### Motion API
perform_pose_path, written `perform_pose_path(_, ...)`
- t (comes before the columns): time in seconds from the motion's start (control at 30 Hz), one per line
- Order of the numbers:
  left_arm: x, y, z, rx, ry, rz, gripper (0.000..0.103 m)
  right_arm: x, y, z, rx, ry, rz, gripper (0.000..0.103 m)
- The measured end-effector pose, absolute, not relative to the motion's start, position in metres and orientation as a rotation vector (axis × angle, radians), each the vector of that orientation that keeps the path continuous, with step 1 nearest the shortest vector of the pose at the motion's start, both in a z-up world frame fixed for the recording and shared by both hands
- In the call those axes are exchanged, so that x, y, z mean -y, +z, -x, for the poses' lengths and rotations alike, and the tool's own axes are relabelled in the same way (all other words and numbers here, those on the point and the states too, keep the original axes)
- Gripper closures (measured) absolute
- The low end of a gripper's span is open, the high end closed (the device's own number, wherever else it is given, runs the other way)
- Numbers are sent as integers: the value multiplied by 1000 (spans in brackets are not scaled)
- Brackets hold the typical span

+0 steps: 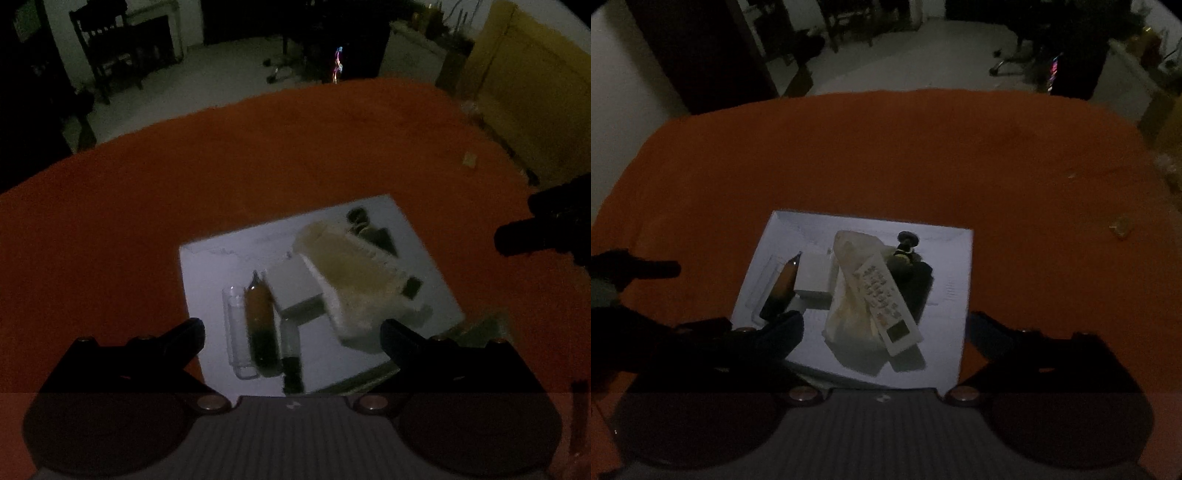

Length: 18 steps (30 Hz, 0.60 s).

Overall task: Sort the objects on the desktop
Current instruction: 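Close the right tool on the white remote control while the left tool approaches the clear glass tube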

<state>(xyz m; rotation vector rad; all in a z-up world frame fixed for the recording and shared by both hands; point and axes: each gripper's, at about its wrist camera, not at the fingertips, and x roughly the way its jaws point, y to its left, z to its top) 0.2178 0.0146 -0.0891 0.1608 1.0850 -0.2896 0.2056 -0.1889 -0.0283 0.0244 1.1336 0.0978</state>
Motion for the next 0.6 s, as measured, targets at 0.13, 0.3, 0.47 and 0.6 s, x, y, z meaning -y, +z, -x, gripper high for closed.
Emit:
perform_pose_path(0.13,-24,-118,-239,-1111,-260,-112,1,200,-67,-233,-1167,148,-47,23)
perform_pose_path(0.3,-35,-150,-257,-1141,-264,-111,0,210,-113,-257,-1183,223,-16,38)
perform_pose_path(0.47,-47,-182,-266,-1175,-248,-124,1,214,-150,-272,-1228,308,21,43)
perform_pose_path(0.6,-50,-196,-269,-1188,-249,-115,1,207,-166,-273,-1251,352,102,43)
